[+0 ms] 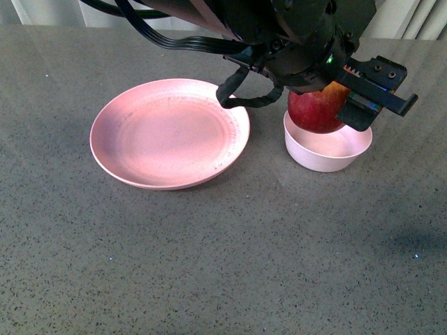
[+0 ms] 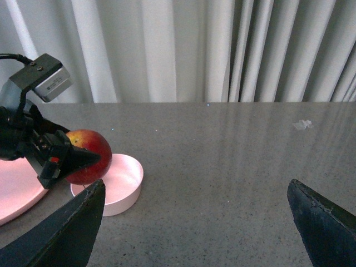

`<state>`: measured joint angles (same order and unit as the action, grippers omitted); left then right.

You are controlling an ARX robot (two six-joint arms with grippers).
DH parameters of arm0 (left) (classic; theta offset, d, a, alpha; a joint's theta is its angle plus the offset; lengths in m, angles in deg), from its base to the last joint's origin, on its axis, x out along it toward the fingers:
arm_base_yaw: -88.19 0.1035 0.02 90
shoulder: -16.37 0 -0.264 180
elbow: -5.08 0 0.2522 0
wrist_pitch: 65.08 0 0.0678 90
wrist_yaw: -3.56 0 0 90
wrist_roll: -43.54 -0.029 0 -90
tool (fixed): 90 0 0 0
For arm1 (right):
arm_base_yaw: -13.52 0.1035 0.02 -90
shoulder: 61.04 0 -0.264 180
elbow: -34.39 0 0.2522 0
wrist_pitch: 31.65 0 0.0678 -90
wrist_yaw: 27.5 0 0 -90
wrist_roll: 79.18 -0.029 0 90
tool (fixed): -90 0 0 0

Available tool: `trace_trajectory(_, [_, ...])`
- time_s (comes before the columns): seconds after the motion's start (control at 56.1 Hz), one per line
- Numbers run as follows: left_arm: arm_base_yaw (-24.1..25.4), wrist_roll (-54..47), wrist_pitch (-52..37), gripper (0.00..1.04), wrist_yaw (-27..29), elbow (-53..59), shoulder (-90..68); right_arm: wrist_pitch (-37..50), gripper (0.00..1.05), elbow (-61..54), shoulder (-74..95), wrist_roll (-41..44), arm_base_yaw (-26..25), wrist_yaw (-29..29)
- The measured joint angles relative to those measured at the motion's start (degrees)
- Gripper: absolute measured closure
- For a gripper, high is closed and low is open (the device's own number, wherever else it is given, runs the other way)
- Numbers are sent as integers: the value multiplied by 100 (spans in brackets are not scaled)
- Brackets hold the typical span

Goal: Move apple from plate to bowl

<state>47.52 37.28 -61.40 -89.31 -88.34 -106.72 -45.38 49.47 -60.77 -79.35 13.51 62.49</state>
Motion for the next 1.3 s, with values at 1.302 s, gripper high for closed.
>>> trace_trajectory(1.302, [-125,-50,236,9,11,-623,-562,0,9,0,0,0,0,0])
